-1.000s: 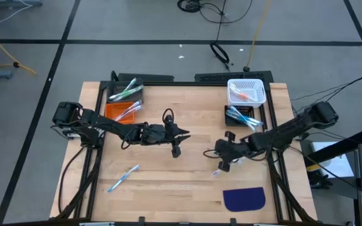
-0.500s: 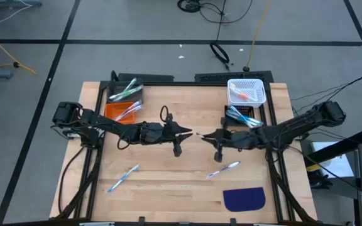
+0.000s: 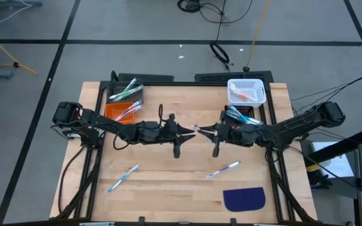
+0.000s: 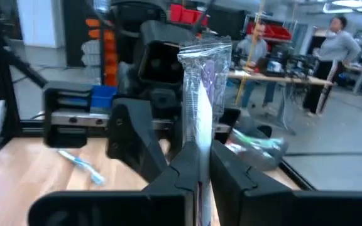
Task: Pick & Place Toothbrushes
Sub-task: Put the purple toothbrush in the orange bin
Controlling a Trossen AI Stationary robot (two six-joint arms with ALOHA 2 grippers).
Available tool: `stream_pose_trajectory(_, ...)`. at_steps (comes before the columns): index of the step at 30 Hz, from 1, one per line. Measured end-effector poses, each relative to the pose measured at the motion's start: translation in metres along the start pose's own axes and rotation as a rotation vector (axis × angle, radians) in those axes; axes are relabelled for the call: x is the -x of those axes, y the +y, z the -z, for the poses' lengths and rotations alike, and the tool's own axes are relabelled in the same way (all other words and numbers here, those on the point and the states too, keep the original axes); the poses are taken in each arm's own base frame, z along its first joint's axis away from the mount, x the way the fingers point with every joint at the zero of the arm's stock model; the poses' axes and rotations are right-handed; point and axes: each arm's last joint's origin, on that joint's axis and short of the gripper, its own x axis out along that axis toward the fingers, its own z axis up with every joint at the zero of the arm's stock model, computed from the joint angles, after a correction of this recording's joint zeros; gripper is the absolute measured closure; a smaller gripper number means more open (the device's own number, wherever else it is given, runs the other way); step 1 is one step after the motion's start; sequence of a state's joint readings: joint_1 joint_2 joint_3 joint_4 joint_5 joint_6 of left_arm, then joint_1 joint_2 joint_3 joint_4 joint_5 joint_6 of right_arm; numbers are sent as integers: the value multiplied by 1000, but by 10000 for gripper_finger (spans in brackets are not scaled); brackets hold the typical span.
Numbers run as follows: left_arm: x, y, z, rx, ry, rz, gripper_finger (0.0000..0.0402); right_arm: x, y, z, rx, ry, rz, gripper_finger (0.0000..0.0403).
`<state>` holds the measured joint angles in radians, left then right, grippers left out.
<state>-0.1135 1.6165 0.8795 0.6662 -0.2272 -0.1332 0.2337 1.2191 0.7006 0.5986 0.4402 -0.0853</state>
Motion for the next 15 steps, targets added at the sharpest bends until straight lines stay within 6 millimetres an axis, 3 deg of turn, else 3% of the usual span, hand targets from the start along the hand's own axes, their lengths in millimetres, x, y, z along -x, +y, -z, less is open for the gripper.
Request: stream_pose_trajectory(15, 0, -2, -4, 18, -40, 29, 320, -18, -4, 7, -12, -72, -29, 389)
